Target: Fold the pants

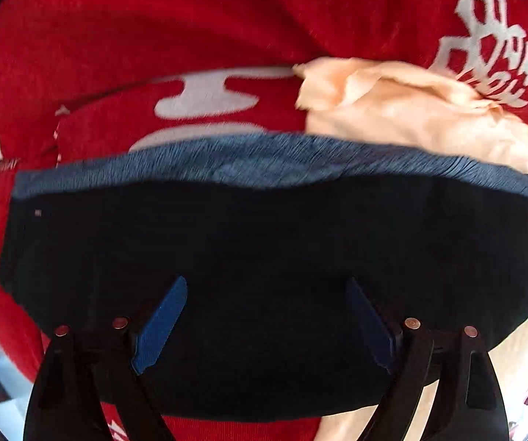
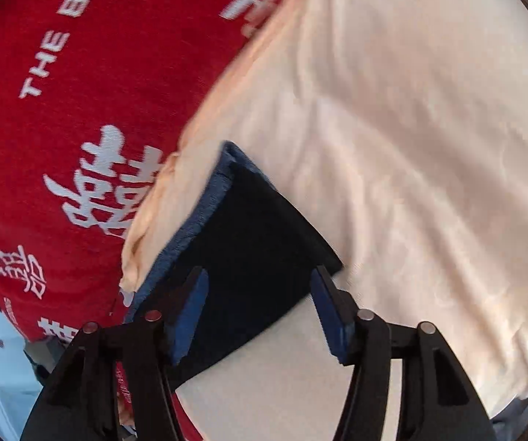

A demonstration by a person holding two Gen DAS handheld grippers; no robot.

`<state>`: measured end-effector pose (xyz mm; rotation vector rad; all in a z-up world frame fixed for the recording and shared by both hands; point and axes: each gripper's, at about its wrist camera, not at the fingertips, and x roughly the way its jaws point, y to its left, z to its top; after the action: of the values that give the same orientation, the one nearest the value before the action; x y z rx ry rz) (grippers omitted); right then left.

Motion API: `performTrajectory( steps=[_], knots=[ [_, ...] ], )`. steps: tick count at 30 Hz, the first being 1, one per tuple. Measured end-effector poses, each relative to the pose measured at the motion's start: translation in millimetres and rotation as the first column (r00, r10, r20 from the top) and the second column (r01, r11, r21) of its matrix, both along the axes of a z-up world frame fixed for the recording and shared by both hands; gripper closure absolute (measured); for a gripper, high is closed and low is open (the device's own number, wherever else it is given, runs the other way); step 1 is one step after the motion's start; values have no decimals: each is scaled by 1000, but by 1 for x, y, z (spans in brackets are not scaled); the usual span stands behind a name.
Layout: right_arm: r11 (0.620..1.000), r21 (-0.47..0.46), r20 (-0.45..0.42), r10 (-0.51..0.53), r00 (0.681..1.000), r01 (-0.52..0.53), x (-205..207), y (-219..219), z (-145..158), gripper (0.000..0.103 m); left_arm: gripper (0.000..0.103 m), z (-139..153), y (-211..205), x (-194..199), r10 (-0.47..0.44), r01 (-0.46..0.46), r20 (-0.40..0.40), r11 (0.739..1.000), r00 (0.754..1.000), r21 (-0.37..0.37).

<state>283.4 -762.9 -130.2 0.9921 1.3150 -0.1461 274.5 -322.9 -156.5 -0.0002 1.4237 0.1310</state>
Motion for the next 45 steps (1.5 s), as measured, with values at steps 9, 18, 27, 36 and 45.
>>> performTrajectory(
  steps=[9, 18, 27, 36, 45],
  knots=[
    [1000, -18, -13, 10, 1000, -10, -9, 4, -4, 94, 2, -17, 13, -1, 25, -25, -14, 1000, 1000, 1],
    [951, -246, 41, 204, 978, -188, 0, 26, 57, 69, 2, 7, 2, 30, -51, 53, 76, 998, 996, -24],
    [782, -215, 60, 608, 791, -585, 97, 170, -14, 69, 2, -31, -5, 87, 12, -14, 144, 1000, 989, 10],
    [784, -389, 4, 526, 850, -483, 148, 136, -20, 69, 2, -13, 23, 92, 20, -32, 153, 997, 988, 74],
    [800, -433, -8, 456, 890, -414, 57, 58, 12, 70, 2, -20, 73, 11, 72, -74, 19, 991, 997, 114]
  ],
)
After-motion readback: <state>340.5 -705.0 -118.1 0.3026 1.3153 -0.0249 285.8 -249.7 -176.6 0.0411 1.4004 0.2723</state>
